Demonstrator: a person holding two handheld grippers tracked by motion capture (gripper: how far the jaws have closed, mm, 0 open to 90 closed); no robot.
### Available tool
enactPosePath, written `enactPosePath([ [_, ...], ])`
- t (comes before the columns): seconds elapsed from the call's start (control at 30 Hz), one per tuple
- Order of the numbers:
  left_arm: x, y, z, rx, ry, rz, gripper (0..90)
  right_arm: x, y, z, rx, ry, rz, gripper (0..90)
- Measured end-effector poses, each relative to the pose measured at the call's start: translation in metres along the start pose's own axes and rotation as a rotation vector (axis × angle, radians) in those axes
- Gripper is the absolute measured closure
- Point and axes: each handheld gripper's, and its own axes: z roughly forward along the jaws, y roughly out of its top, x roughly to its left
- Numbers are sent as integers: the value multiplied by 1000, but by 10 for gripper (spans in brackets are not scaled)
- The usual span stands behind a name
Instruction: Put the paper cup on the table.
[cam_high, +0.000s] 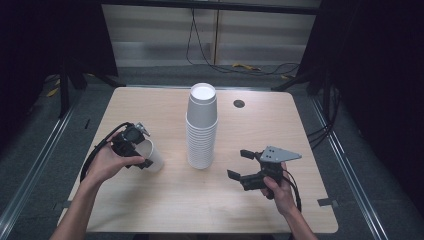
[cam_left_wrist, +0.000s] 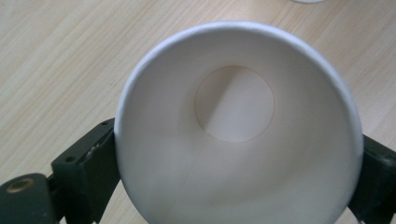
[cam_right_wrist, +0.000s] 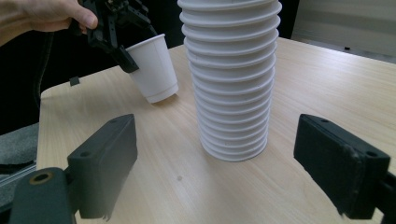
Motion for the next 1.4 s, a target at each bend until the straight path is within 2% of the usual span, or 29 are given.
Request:
enactPosePath([
  [0.17,2,4,4,-23,-1,-3,65,0,0,-1,3,-4,5,137],
  [0.23,2,5,8,-32,6,11,59,0,0,-1,3,-3,5,137],
  [0.33,1,6,15,-41,-1,11,55,0,0,-1,2,-4,4,137],
  [0.4,2,5,19,-50,-5,-12,58,0,0,-2,0,-4,5,137],
  [0.43,3,5,20,-65,-1,0,59,-1,0,-2,-1,0,6,137],
  [0.57,4,3,25,-74,-14,-19,75,-1,0,-2,2,-2,8,137],
  [0.7,4,-1,28,-113,2,-34,82,-1,0,-2,0,-5,8,137],
  [0.8,5,-4,29,-111,-23,-50,117,-1,0,-2,-1,-7,7,137],
  [0.97,3,-11,34,-153,6,-51,122,-1,0,-2,-1,-3,8,137],
  [1.07,4,-15,35,-171,2,-53,127,-1,0,-2,0,-2,7,137],
  [1.27,5,-28,39,-228,4,-87,157,-1,0,-3,-1,-8,7,137],
  [1.3,5,-30,39,-241,-10,-98,157,-1,-1,-3,3,-6,10,137],
  [1.4,3,-35,39,-255,13,-96,157,-1,-1,-2,3,-4,10,137],
])
